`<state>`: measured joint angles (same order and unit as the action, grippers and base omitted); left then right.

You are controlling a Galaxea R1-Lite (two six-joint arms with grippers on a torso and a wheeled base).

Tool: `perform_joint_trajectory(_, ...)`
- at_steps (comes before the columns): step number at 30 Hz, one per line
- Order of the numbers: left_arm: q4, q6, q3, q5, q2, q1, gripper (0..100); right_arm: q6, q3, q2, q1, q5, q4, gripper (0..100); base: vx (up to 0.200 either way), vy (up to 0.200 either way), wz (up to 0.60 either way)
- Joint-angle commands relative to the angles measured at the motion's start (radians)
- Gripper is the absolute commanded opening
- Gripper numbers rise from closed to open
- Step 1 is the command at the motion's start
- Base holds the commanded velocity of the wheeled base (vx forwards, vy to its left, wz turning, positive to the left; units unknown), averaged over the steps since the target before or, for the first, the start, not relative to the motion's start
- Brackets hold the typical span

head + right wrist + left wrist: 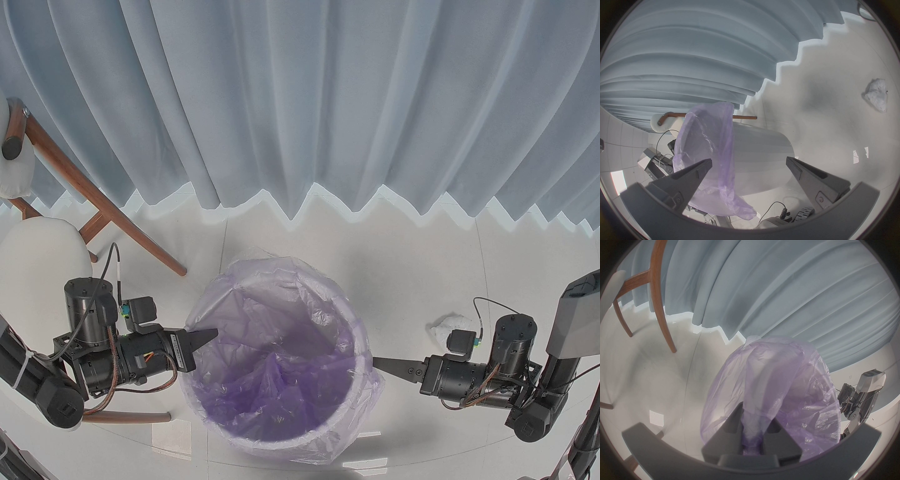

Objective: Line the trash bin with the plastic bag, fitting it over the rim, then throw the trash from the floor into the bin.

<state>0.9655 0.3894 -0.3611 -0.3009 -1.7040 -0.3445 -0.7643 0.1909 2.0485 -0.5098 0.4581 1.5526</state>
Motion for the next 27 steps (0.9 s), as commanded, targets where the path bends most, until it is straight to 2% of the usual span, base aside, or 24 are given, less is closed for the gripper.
perform_joint_trajectory(1,0.001,0.000,-0.001,0.000,0.001,0.001,0,-0.015,0.010,-0.013,-0.018,-0.001,0.018,100,0.000,0.000,0.00)
perform_joint_trajectory(10,0.001,0.002,-0.004,0.000,-0.002,-0.002,0,-0.067,0.029,0.012,-0.046,-0.004,0.018,100,0.000,0.000,0.00)
perform_joint_trajectory(13,0.001,0.000,-0.006,0.000,-0.003,-0.001,0,-0.101,0.056,0.033,-0.065,-0.041,0.018,100,0.000,0.000,0.00)
perform_joint_trajectory(16,0.001,0.002,-0.004,0.000,-0.003,-0.001,0,-0.127,0.093,0.047,-0.081,-0.105,0.018,100,0.000,0.000,0.00)
perform_joint_trajectory(17,0.001,0.000,-0.002,0.000,-0.005,-0.001,0,-0.153,0.111,0.055,-0.096,-0.147,0.018,100,0.000,0.000,0.00)
perform_joint_trajectory(18,0.001,0.000,-0.002,0.000,-0.005,-0.001,0,-0.173,0.119,0.058,-0.105,-0.167,0.018,0,0.000,0.000,0.00)
perform_joint_trajectory(22,0.001,0.000,-0.004,0.000,-0.006,-0.001,0,-0.224,0.117,0.050,-0.145,-0.188,0.018,0,0.000,0.000,0.00)
perform_joint_trajectory(27,0.001,0.002,-0.004,-0.001,-0.006,0.001,0,-0.242,0.108,0.035,-0.162,-0.193,0.018,0,0.000,0.000,0.00)
